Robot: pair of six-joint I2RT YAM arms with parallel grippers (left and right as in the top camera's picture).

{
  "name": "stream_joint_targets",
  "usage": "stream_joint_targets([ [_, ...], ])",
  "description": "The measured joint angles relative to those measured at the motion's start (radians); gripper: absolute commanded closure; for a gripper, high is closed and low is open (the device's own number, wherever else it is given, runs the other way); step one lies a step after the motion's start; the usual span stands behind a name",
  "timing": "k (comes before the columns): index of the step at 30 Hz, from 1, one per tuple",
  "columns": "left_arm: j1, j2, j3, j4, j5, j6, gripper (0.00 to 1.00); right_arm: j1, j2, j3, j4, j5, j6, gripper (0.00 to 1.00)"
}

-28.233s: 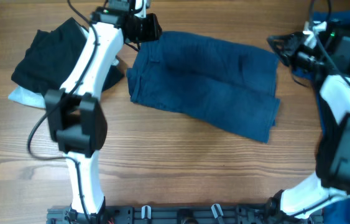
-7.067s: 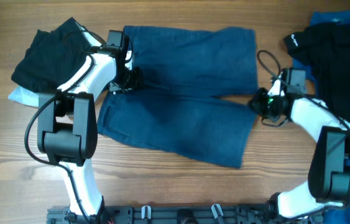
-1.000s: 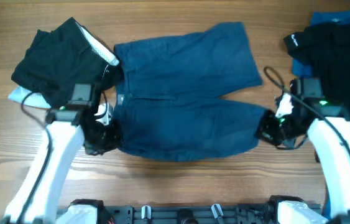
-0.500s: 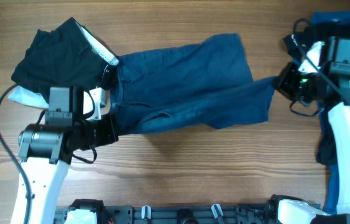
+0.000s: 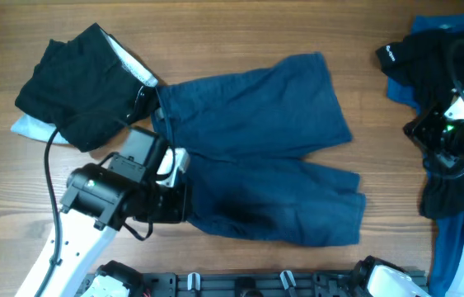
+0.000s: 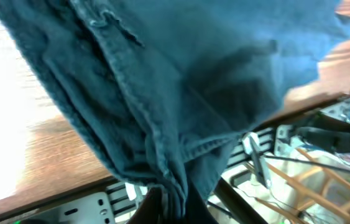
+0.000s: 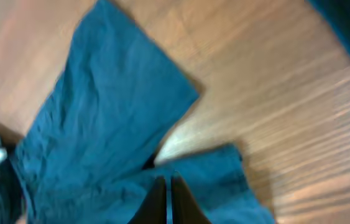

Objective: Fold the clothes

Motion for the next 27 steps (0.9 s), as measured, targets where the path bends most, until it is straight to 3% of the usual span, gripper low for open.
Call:
stream_joint_targets([
  [2,-0.005,0.0,0.0,0.0,-0.045,-0.023,0.96,0.035,0.003,-0.011,-0.032,-0.002,-0.014,0.83],
  [7,0.016,0.0,0.0,0.006,-0.229,-0.11,0.96,0.124,0.034,-0.189,-0.02,-0.029,-0.039,0.85],
  [9,0.043,0.0,0.0,0.012,-0.264,-0.122,0.96,0.143,0.044,-0.293,0.073,-0.081,-0.057,0.95],
  [14,0.066,0.0,0.0,0.0,-0.293,-0.137,0.96,0.219,0.06,-0.537,0.403,-0.229,-0.069,0.96],
  [21,0.066,0.0,0.0,-0.002,-0.3,-0.138,0.96,0.258,0.099,-0.612,0.277,-0.246,-0.071,0.93],
  [27,0.066,0.0,0.0,0.046,-0.304,-0.138,0.96,0.258,0.108,-0.62,0.322,-0.208,-0.08,0.96],
])
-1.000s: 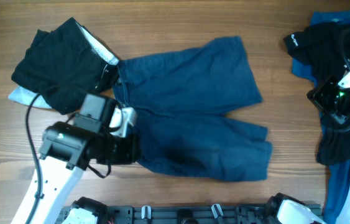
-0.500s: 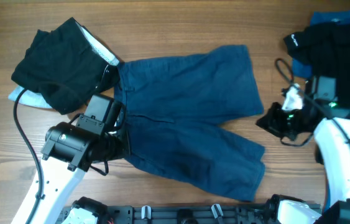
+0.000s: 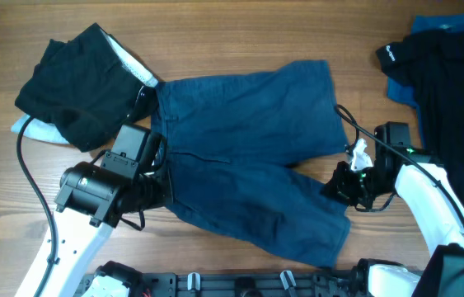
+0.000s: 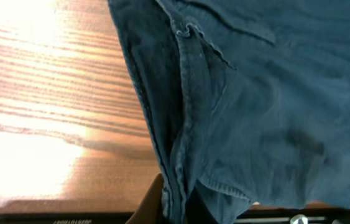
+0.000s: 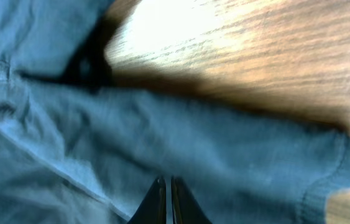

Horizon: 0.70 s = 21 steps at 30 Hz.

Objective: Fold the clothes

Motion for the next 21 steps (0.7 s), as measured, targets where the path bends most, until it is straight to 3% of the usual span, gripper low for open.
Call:
stream_joint_targets([
  [6,0.001,0.0,0.0,0.026,-0.003,-0.002,0.95,0.013,0.14,-0.095,0.215,0.034,0.115,0.96],
  [9,0.001,0.0,0.0,0.046,-0.003,-0.002,0.95,0.012,0.201,-0.084,0.28,-0.033,0.158,0.96],
  [11,0.001,0.0,0.0,0.07,-0.003,-0.002,0.95,0.013,0.268,-0.067,0.414,-0.124,0.203,0.96],
  [16,0.001,0.001,0.0,0.222,-0.004,0.0,0.95,0.019,0.453,0.051,0.677,-0.249,0.286,0.96],
  [20,0.001,0.046,0.0,0.338,-0.026,0.031,0.96,0.021,0.525,0.175,0.725,-0.203,0.298,0.95],
  [21,0.001,0.069,0.0,0.36,-0.032,0.04,0.96,0.021,0.535,0.206,0.72,-0.18,0.287,0.85],
])
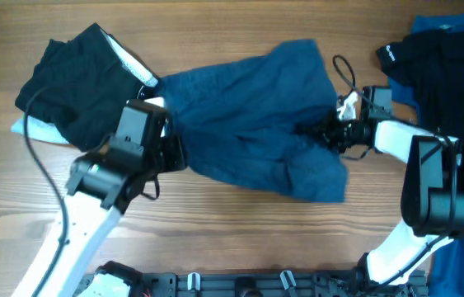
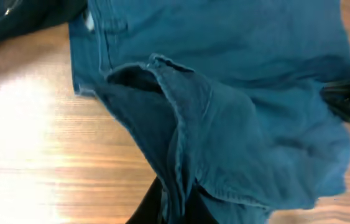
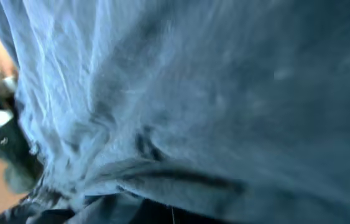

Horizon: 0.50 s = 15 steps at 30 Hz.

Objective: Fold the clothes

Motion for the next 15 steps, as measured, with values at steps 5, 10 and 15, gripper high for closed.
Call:
stream_joint_targets([
  [5,0.0,0.129,0.0,0.057,-0.016,0.023,0.96,-0.019,-0.01,0.131,-0.17,0.018,-0.129,0.6],
  [10,0.0,0.15,0.0,0.049,-0.016,0.029,0.96,-0.097,-0.234,0.152,-0.534,0.029,-0.224,0.55],
  [15,0.0,0.15,0.0,0.05,-0.016,0.03,0.96,-0.113,-0.422,0.136,-0.873,0.155,-0.252,0.54],
])
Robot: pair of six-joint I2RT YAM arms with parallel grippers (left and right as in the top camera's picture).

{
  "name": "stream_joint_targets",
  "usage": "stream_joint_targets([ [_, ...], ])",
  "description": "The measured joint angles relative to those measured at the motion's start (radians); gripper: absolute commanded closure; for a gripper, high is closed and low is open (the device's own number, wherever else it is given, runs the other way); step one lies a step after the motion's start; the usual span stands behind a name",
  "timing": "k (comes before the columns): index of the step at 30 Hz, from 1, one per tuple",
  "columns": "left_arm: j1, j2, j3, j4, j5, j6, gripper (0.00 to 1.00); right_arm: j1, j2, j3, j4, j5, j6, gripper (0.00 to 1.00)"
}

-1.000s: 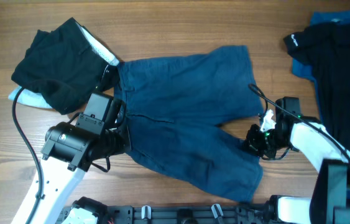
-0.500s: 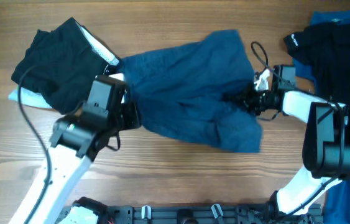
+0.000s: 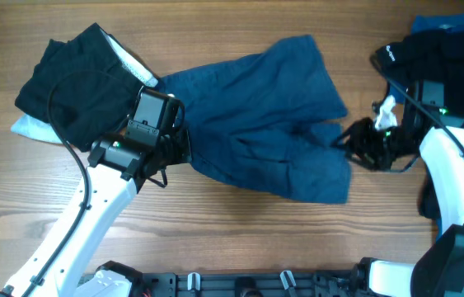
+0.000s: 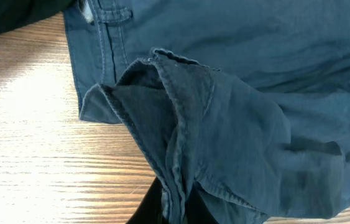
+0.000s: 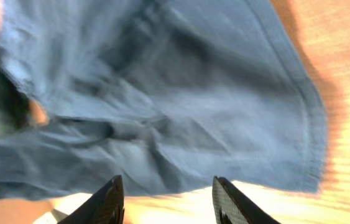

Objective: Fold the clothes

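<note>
Blue denim shorts (image 3: 256, 115) lie mid-table, the near leg folded loosely up over the far one. My left gripper (image 3: 178, 148) is shut on the waistband edge at the shorts' left end; in the left wrist view (image 4: 173, 205) a pinched fold of denim (image 4: 181, 124) rises from the jaws. Just right of the shorts' hem stands my right gripper (image 3: 355, 147), open with nothing between its fingers (image 5: 109, 202); the right wrist view shows the hem (image 5: 311, 143) lying ahead of it.
A folded black garment (image 3: 75, 82) on a pale one sits at the far left. Dark and blue clothes (image 3: 446, 58) are piled at the far right, beside the right arm. Bare wooden tabletop (image 3: 240, 239) lies along the near edge.
My right gripper has let go of the shorts' leg and moved right, off the cloth, now open. The left gripper still pinches the waistband, which has settled slightly lower.
The shorts lay spread flat with my left gripper shut on the waistband and the right arm off at the clothes pile. Then the right gripper was at the near leg's hem. Then both held cloth with that leg over the far one. Now the right is free.
</note>
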Motion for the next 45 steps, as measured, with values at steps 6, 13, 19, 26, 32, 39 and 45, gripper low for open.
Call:
stream_joint_targets([
  [6,0.0,0.0,0.0,-0.001,0.0,0.0,0.95,0.0,0.002,-0.313,0.139,0.056,0.056,0.62],
  [13,0.0,0.0,0.0,0.0,0.0,0.0,0.95,0.0,-0.005,-0.446,0.335,0.048,0.159,0.55],
  [19,0.0,0.0,0.0,-0.003,0.0,0.002,0.95,0.004,-0.015,-0.447,0.398,0.086,0.188,0.76],
  [26,0.0,0.0,0.0,-0.004,0.0,0.003,0.95,0.008,-0.017,-0.43,0.353,0.089,0.173,0.51],
  [32,0.0,0.0,0.0,-0.005,0.0,0.003,0.95,-0.037,-0.01,-0.43,0.229,0.104,0.158,0.53],
  [39,0.0,0.0,0.0,-0.005,0.0,0.003,0.94,-0.093,-0.005,-0.43,0.175,0.145,0.105,0.53],
  [45,0.0,0.0,0.0,-0.005,0.0,0.003,0.95,-0.093,-0.006,-0.429,0.248,0.147,0.132,0.74],
])
